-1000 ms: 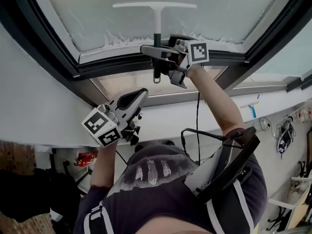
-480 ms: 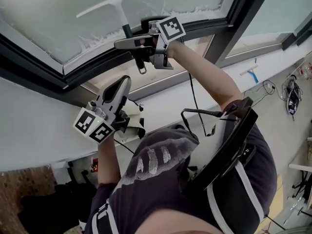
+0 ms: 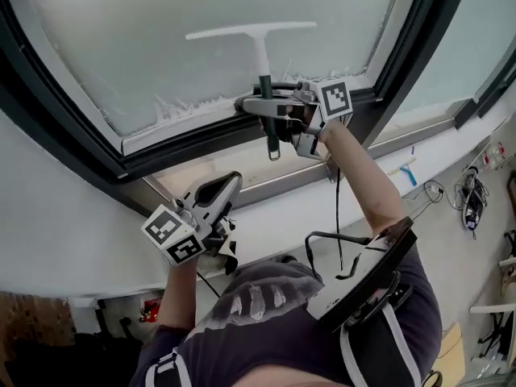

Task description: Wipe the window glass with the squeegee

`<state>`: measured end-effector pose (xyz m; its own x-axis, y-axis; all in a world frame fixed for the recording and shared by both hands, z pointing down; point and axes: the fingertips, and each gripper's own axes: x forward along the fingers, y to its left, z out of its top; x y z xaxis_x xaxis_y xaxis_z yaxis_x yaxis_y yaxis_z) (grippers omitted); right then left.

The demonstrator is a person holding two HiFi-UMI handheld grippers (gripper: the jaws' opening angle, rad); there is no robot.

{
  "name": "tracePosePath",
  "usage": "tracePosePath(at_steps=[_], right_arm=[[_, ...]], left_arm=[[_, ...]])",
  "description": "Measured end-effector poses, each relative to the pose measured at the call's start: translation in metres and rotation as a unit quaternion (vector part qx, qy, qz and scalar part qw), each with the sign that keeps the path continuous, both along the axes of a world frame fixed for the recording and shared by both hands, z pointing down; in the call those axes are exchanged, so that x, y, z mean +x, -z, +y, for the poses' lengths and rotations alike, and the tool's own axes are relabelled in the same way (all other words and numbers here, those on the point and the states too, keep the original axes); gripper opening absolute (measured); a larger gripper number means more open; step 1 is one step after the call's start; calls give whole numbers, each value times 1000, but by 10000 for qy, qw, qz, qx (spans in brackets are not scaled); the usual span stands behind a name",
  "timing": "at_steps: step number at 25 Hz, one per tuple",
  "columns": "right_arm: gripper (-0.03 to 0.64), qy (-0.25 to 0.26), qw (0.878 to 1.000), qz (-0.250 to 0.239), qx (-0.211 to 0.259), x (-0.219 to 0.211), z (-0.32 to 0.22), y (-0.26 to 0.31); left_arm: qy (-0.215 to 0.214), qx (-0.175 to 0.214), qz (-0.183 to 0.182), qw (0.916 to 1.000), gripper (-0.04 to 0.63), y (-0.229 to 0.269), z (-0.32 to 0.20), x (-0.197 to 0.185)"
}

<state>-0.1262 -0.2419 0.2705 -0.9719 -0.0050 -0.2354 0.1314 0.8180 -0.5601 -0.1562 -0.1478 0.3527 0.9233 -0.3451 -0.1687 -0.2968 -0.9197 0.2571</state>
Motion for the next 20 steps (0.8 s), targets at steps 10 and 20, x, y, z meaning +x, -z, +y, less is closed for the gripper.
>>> tracePosePath(at_steps=[10, 20], right_arm=[[8, -207, 9987, -108, 461, 112, -12, 68], [6, 278, 9811, 1349, 1361, 191, -28, 115]], left_arm=[[-101, 385, -23, 9992, 6, 37, -14, 93], [394, 476, -3, 9981, 5, 42, -35, 207]])
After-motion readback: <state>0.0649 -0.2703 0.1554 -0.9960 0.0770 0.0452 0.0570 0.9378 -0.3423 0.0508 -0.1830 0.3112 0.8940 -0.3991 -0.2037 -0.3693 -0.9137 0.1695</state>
